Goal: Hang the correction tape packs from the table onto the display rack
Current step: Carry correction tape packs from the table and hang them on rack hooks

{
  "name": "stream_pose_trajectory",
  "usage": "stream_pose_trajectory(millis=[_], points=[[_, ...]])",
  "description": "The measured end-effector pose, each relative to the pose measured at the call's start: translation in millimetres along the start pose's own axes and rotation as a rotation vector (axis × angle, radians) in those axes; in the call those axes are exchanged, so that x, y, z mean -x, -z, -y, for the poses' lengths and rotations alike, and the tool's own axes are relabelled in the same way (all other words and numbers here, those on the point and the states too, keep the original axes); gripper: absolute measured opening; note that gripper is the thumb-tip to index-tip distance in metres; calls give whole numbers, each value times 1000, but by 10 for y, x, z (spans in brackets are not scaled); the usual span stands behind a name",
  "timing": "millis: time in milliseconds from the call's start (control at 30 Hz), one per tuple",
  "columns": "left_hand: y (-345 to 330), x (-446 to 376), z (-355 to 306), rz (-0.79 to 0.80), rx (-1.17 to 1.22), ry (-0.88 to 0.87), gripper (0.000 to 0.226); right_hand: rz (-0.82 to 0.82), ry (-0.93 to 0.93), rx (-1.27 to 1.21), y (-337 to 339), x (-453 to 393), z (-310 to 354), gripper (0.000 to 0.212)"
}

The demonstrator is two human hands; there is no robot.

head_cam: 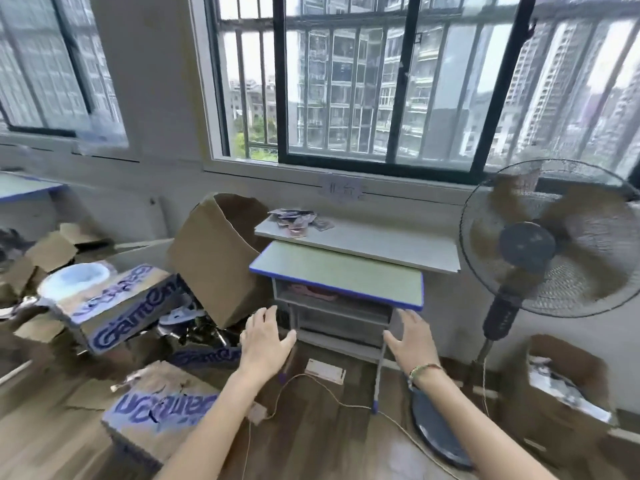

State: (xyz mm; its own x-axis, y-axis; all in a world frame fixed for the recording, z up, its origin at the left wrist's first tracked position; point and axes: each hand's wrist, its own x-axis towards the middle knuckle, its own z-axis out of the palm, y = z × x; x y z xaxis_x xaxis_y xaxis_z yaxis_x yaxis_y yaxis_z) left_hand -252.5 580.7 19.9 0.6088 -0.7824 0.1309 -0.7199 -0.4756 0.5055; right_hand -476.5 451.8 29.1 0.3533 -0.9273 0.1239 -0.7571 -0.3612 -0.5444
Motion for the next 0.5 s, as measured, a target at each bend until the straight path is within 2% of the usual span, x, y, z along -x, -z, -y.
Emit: stream_pose_trajectory(millis=[267, 500], points=[[-346, -1379, 205, 7, 9, 99, 67, 63, 26, 0, -558, -1373, 141, 57], [-412, -2974, 422, -5, 43, 93, 60, 63, 23, 49, -1099, -2861, 567, 55]])
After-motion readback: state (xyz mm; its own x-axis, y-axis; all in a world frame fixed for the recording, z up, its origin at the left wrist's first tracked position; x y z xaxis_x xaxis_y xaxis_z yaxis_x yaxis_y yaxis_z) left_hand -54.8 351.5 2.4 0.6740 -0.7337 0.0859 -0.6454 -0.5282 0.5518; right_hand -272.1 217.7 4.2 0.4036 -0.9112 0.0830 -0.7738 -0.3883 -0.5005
